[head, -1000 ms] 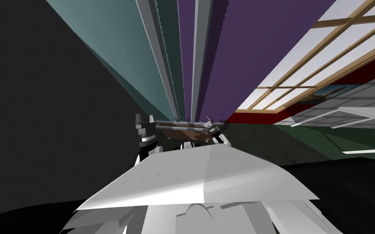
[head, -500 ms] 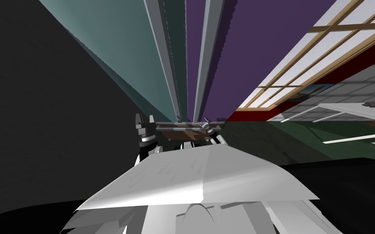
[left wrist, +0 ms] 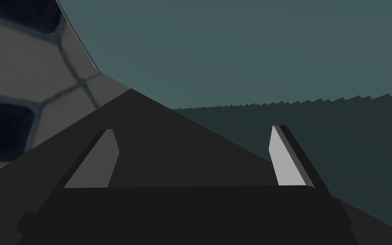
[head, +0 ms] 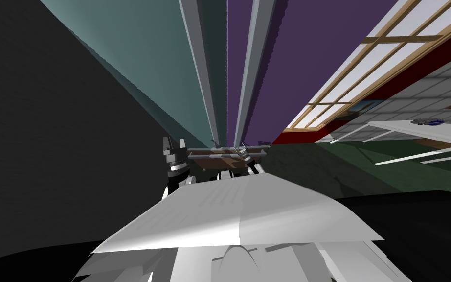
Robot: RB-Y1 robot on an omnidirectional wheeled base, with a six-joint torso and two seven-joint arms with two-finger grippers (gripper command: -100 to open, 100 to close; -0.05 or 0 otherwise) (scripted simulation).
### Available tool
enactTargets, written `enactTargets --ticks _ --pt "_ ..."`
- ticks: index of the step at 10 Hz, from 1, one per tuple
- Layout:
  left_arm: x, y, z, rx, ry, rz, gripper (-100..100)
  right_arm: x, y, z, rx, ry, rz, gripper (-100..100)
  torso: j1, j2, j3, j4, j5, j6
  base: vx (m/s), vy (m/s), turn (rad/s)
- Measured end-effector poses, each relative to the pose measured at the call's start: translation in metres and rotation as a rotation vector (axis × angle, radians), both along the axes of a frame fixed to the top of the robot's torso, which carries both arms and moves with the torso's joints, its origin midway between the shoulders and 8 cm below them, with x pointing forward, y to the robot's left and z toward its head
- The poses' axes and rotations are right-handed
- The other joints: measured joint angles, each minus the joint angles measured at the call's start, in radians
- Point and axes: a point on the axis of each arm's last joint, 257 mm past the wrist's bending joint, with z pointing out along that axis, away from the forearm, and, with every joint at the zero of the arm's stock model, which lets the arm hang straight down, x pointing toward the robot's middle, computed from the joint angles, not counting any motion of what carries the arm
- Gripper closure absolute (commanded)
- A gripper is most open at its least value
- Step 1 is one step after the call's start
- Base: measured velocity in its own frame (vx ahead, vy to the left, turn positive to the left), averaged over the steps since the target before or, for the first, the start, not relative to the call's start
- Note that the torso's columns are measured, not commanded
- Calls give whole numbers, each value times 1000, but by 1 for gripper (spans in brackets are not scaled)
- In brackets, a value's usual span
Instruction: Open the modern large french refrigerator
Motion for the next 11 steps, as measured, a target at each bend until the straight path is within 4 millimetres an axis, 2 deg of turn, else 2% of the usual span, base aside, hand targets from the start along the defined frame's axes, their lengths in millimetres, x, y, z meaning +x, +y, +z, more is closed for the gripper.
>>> enactTargets --ticks 2,4,5,7,9,11 --pt "0 0 0 0 0 0 0 0 8 0 23 -1 -4 -100 -2 0 0 0 -1 0 6 23 2" --pt "0 0 0 0 0 0 0 13 5 12 19 -4 -4 -100 2 -1 0 0 0 0 9 38 5" --pt "0 0 0 0 0 0 0 14 5 12 21 -1 -5 100 0 0 0 0 0 0 8 -26 -22" --pt "0 0 0 0 0 0 0 4 5 8 25 -14 -8 100 -1 -1 1 -6 -3 -2 -1 -48 -11" --pt "0 0 0 0 0 0 0 4 10 10 20 -19 19 100 -2 3 2 -1 -1 -3 -147 -179 169" --pt "0 0 0 0 0 0 0 2 24 12 24 -15 87 100 -1 8 5 2 -1 1 -190 -186 117"
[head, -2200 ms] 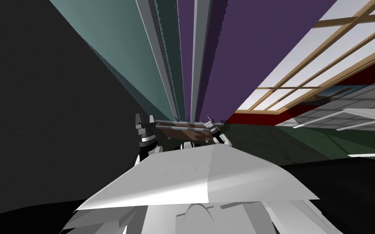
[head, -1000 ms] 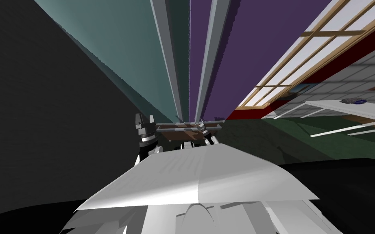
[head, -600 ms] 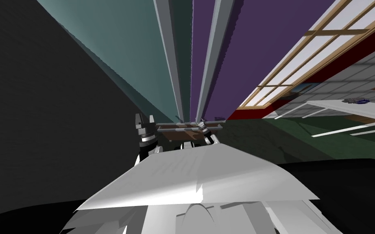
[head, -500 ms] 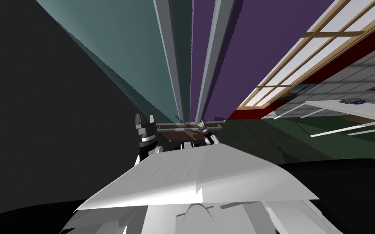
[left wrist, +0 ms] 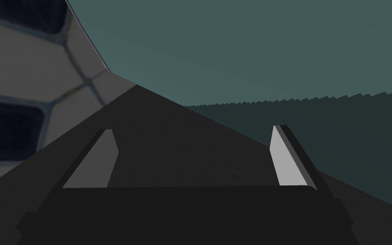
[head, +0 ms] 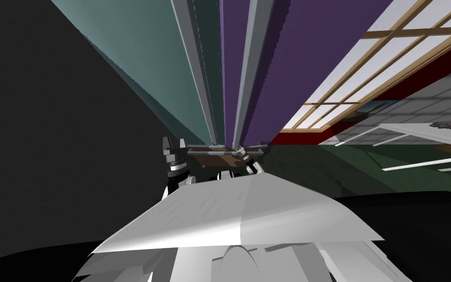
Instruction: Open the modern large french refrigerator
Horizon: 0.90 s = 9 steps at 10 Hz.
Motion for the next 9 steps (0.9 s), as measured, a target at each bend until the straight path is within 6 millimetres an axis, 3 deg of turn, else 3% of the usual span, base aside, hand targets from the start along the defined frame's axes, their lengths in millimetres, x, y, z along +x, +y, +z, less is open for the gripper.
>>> enactTargets --ticks 4,6,9 --pt "0 0 0 0 0 0 0 -6 22 -2 -5 20 111 100 4 -6 -4 2 2 -2 -194 -173 116" --pt "0 0 0 0 0 0 0 -10 30 -3 -8 32 155 100 11 -8 -5 2 3 -3 -111 -140 89" --pt "0 0 0 0 0 0 0 -20 44 -5 -10 33 229 100 2 -8 -5 1 2 -1 -92 -200 113"
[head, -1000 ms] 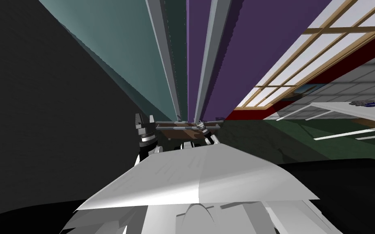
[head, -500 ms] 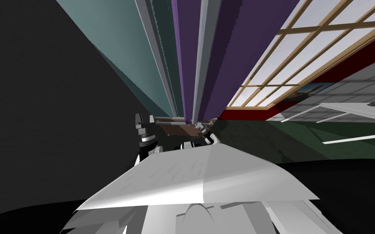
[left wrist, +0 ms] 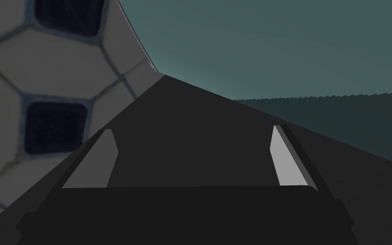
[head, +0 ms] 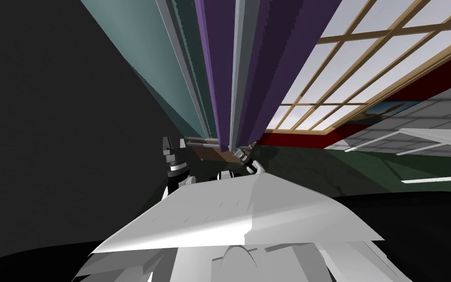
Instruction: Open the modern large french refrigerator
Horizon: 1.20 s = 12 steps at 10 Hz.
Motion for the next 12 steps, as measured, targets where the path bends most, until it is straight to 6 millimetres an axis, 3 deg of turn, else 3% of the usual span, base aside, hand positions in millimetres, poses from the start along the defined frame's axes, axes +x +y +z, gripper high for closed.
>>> enactTargets --ticks 8,10,12 --pt "0 0 0 0 0 0 0 -39 43 2 -1 2 214 100 8 3 2 2 2 -1 -98 -200 110" --pt "0 0 0 0 0 0 0 -51 52 1 -6 7 275 100 -4 4 1 2 -1 -1 -44 -290 156" --pt "0 0 0 0 0 0 0 -67 65 2 -3 -2 346 100 -3 6 3 3 -1 2 -84 -224 98"
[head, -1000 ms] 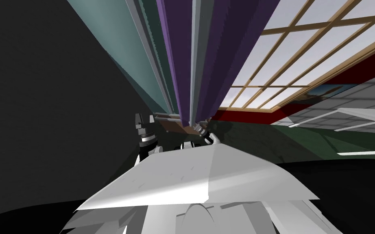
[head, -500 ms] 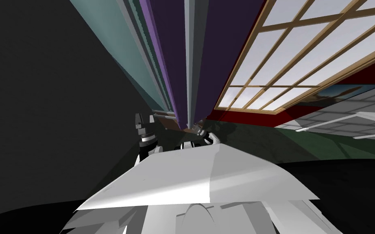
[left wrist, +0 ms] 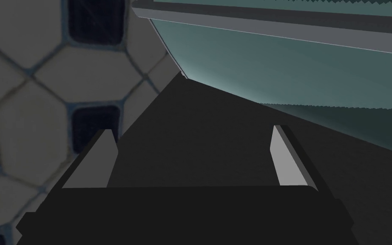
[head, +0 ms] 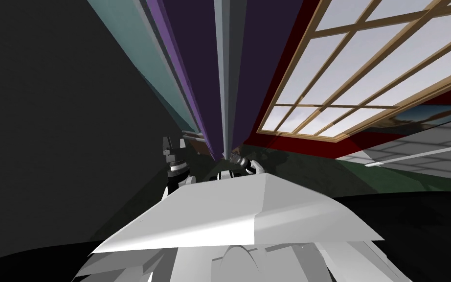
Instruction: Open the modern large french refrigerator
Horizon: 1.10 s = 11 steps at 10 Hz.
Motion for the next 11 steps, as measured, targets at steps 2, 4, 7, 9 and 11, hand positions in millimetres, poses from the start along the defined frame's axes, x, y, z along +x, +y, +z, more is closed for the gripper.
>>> enactTargets --ticks 2,4,7,9,11 --pt "0 0 0 0 0 0 0 -14 4 1 -4 4 56 100 4 0 -1 2 1 -2 -47 -210 102" --pt "0 0 0 0 0 0 0 -16 7 6 -4 -1 93 -100 10 -2 -1 -2 2 -3 -68 -40 -10" --pt "0 0 0 -1 0 0 0 5 1 18 -13 14 78 -100 12 -6 -4 -2 2 -6 -68 35 7" --pt "0 0 0 -1 0 0 0 15 -2 23 -24 26 74 -100 3 0 -3 5 2 -5 -56 24 -13" --pt "0 0 0 0 0 0 0 22 -6 25 -35 30 69 -100 3 3 -5 9 2 -5 -43 2 8"
